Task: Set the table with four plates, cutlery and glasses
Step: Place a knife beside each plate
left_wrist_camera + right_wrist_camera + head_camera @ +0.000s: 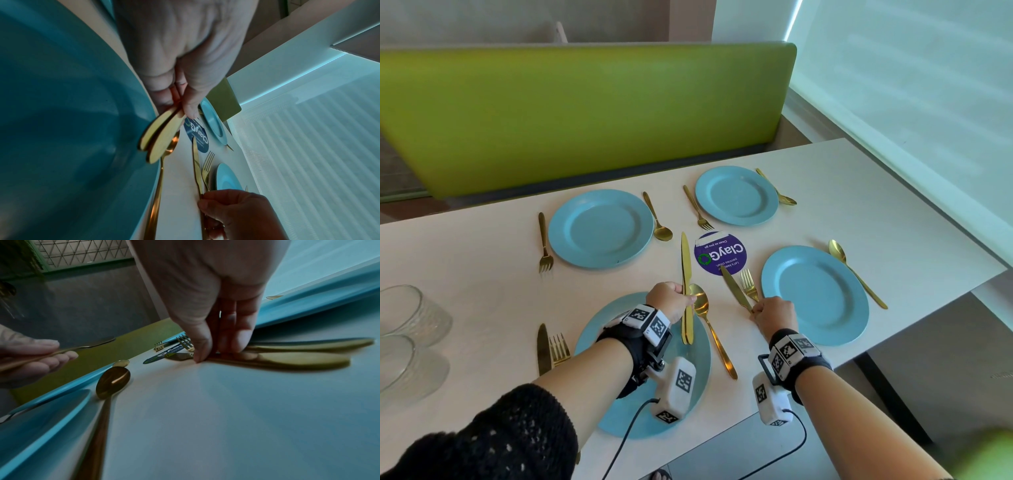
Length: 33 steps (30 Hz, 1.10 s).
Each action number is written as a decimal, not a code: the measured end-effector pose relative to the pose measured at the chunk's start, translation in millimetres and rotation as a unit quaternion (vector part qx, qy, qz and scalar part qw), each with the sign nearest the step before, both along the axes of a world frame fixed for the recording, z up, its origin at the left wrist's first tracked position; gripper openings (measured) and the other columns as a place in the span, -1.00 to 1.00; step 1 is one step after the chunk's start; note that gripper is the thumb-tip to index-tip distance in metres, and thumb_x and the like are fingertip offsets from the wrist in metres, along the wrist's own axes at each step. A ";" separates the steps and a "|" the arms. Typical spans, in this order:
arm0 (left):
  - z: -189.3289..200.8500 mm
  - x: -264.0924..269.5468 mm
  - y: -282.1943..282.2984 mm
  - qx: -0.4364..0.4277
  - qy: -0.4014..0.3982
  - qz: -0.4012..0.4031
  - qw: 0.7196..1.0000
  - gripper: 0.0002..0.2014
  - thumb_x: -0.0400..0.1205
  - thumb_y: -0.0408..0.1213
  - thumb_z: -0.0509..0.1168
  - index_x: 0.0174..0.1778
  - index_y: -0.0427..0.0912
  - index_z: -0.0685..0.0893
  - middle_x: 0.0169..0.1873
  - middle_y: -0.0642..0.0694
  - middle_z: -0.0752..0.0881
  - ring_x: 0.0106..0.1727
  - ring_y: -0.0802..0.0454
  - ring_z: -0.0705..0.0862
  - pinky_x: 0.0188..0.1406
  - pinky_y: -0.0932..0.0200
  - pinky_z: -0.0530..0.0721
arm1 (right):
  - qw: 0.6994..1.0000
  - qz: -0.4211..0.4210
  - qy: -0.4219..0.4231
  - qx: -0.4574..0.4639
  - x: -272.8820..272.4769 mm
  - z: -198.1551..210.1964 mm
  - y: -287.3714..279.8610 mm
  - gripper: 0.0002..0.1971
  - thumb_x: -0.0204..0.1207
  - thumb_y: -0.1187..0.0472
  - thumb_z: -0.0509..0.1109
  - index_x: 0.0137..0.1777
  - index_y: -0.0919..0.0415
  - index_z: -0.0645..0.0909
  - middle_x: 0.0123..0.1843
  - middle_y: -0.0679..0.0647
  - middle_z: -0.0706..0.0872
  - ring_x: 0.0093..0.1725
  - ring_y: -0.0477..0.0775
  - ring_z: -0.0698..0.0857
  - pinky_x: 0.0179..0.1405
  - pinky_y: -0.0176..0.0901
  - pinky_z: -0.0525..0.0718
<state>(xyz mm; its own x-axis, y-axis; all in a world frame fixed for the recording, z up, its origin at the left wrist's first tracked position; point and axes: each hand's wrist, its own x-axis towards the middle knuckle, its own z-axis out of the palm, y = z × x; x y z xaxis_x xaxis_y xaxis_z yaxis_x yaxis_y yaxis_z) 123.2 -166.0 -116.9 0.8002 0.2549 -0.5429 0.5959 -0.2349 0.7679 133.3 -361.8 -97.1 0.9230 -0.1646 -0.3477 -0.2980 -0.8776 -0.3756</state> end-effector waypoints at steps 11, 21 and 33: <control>8.7 -2.3 -2.8 0.003 -0.006 -0.001 1.000 -0.90 0.52 -0.23 0.44 -0.14 -0.18 0.71 -0.04 -0.25 0.82 0.05 -0.19 0.78 0.22 -0.07 0.70 | 1.000 0.005 0.000 -0.012 0.5 0.0 2.0 -0.78 0.52 0.32 0.33 0.06 0.23 0.78 0.01 0.26 0.78 0.04 0.27 0.73 0.02 -0.10 0.69; 21.0 -8.9 1.2 -0.056 0.006 -0.005 0.998 -0.86 0.42 -0.49 0.33 -0.36 -0.17 0.69 -0.30 -0.19 0.78 0.03 -0.26 0.75 0.22 -0.14 0.68 | 0.999 0.044 -0.022 -0.005 -3.9 16.8 30.6 -0.82 0.54 0.18 0.38 0.08 0.17 0.73 0.06 0.14 0.76 -0.06 0.12 0.69 0.03 -0.10 0.67; 47.0 -39.9 45.0 -0.087 -0.008 0.017 0.996 -0.78 0.46 -0.69 0.25 -0.34 -0.28 0.60 -0.54 -0.19 0.63 -0.52 -0.07 0.55 -0.27 0.07 0.62 | 0.980 0.170 -0.090 0.059 -40.3 30.0 117.5 -0.73 0.57 0.24 0.32 0.24 0.15 0.67 0.21 0.15 0.72 0.19 0.16 0.67 0.16 -0.12 0.60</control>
<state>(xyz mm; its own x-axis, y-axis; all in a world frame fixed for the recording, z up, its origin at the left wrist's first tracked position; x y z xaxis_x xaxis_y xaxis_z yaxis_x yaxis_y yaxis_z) 83.2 -121.0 -69.9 0.8014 0.1849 -0.5689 0.5890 -0.0776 0.8044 93.0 -244.3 -67.1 0.9658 0.1945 -0.1717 0.0846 -0.8617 -0.5002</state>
